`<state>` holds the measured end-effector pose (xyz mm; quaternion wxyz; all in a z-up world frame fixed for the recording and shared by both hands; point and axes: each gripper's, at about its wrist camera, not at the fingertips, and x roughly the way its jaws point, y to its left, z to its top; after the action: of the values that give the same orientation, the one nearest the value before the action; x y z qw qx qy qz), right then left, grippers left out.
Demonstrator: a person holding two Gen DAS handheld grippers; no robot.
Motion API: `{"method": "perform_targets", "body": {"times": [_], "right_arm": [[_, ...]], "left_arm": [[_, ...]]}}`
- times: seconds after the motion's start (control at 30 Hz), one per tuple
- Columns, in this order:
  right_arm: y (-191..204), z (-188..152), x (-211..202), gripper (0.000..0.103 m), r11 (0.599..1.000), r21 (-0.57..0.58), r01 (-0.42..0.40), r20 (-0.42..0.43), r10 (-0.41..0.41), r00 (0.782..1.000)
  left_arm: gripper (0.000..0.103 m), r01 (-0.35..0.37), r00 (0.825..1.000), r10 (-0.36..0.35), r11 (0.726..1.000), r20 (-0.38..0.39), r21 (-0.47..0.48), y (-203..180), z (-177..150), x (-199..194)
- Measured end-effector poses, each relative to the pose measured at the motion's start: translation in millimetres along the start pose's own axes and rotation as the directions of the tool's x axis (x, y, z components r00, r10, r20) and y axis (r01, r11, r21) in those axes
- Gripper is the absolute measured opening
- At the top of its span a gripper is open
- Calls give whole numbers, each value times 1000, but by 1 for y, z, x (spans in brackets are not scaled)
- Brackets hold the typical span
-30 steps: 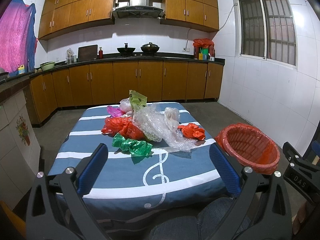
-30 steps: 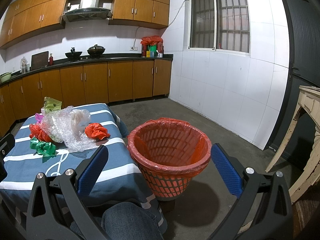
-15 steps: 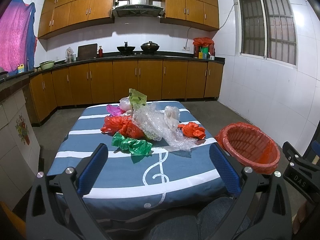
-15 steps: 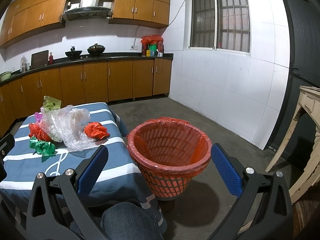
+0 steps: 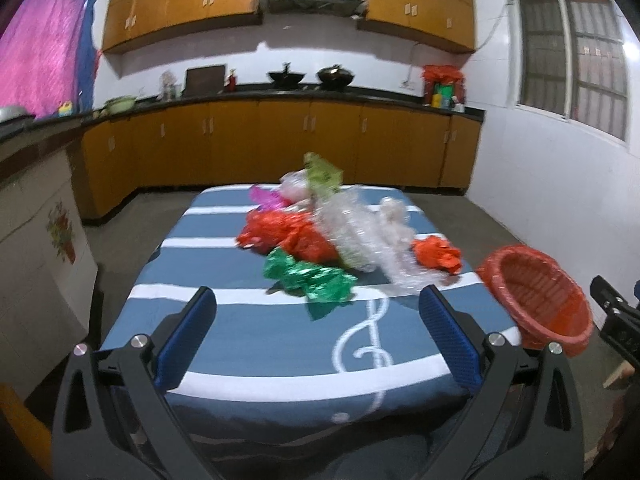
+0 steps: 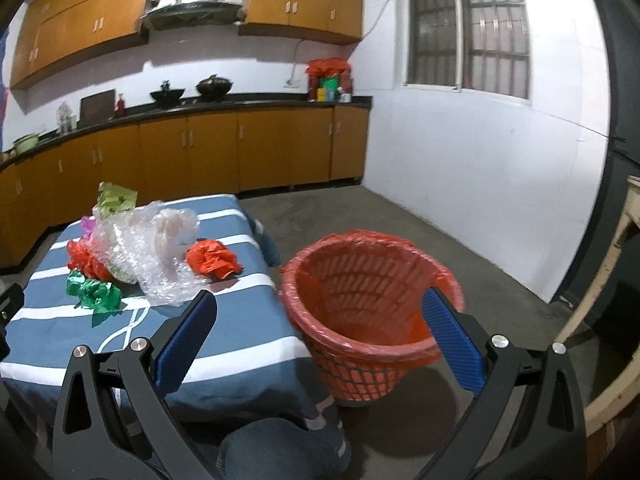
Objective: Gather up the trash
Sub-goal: 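Reach the right tool to the crumpled red bag and close on it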
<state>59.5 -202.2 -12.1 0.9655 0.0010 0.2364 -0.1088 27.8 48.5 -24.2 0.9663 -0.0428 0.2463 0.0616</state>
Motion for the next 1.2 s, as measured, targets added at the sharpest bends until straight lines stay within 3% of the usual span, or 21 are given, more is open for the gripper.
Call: {"method": "perform_targets", "body": {"times": [0.23,0.57,0.77,1.07,1.2], "right_arm": [[22,14,46,101,997,2,-71,-20,71,997],[66,33,117,99,987,-81,-138,-44,134,990],[90,35,163,90,974,-103,-202,-127,188,974],[111,33,217,90,966,-119,-228,-242,194,950],[111,24,231,86,962,-117,-248,-308,202,930]], "left_arm": [[99,-57,998,56,995,-20,-78,41,10,26],[99,-102,995,101,991,-8,-85,52,29,71],[99,-124,992,122,990,-24,-62,48,34,98],[99,-109,993,106,992,-50,-60,43,37,126],[99,-96,994,92,994,-55,-61,41,39,133]]}}
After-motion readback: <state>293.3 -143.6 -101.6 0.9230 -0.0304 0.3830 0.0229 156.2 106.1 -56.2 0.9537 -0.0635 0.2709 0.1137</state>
